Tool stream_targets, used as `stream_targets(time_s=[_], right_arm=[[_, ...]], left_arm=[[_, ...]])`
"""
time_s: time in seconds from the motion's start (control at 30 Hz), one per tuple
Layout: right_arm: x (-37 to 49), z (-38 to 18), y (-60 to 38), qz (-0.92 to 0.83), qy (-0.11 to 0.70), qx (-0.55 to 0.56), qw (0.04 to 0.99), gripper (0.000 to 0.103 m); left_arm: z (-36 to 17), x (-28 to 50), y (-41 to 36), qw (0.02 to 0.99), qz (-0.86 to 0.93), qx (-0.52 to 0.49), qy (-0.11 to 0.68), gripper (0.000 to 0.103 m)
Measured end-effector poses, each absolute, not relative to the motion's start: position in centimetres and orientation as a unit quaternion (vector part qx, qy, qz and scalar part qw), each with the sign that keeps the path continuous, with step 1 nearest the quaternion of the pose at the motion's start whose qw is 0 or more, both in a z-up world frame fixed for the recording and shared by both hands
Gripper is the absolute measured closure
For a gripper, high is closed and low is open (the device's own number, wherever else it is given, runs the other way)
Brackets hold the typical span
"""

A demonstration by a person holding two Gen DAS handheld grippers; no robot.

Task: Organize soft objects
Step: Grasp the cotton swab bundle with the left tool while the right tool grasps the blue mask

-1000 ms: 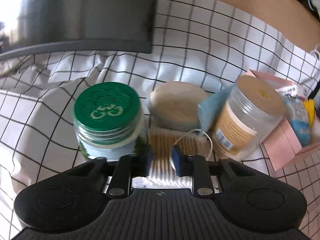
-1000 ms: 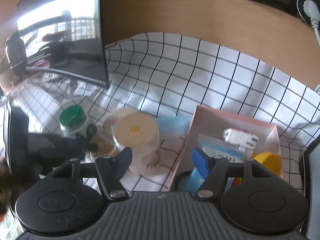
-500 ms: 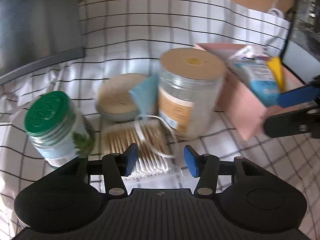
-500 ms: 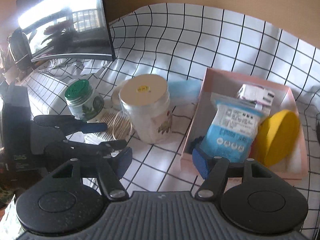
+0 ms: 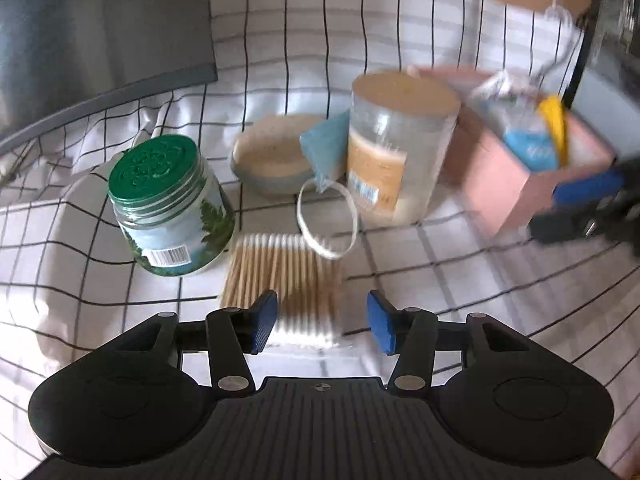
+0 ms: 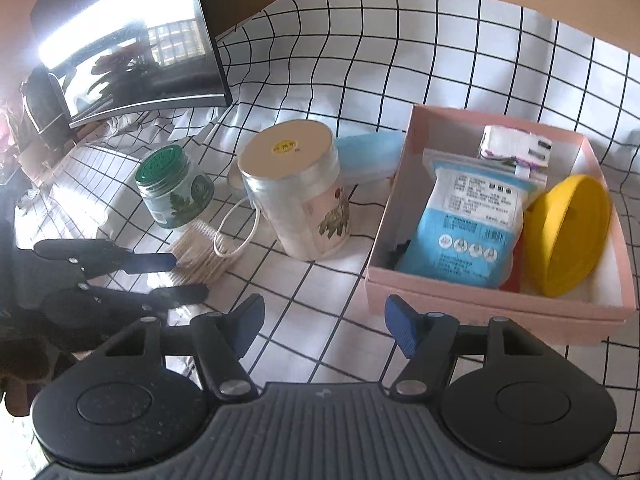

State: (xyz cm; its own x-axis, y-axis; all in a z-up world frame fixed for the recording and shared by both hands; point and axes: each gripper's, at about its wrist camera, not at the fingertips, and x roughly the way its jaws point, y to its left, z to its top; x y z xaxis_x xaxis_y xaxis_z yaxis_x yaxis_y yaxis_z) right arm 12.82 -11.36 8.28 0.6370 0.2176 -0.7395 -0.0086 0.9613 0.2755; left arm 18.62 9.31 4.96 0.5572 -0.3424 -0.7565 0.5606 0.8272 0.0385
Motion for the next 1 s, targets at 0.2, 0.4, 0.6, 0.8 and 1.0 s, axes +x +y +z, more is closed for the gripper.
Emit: stream_targets(time_s=[0.2,0.4,0.6,0.8,1.0], right_arm=[[12.7,7.3,-11.4,0.067,0.434,0.131,0.889,0.036],[12.2,7.2,-11.3,0.069,0.436,0.133,0.887,0.036],[12.0,6.8,-11.2,0.066,0.443,0.134,0.884,0.036],[11.7,7.4,-10.4,0.069,0.434,0.115,0.891,0.036],[14.3,13.1,-10.2,0.054,0.371,0.064,0.925,0.036]], left_arm=[[4.0,19.3,7.6,0.865,-0.231,0.187,0.404,0.045],[4.1,19.1,6.6,0.864,-0.249,0.205,0.387,0.035],[2.9,20.2,7.1,0.865,-0.202,0.243,0.389,0.031],[2.5,22.6,8.3,0.869,-0.197,0.173,0.421,0.020],[2.2,23.4,9.8,0.866,-0.217,0.108,0.437,0.017]])
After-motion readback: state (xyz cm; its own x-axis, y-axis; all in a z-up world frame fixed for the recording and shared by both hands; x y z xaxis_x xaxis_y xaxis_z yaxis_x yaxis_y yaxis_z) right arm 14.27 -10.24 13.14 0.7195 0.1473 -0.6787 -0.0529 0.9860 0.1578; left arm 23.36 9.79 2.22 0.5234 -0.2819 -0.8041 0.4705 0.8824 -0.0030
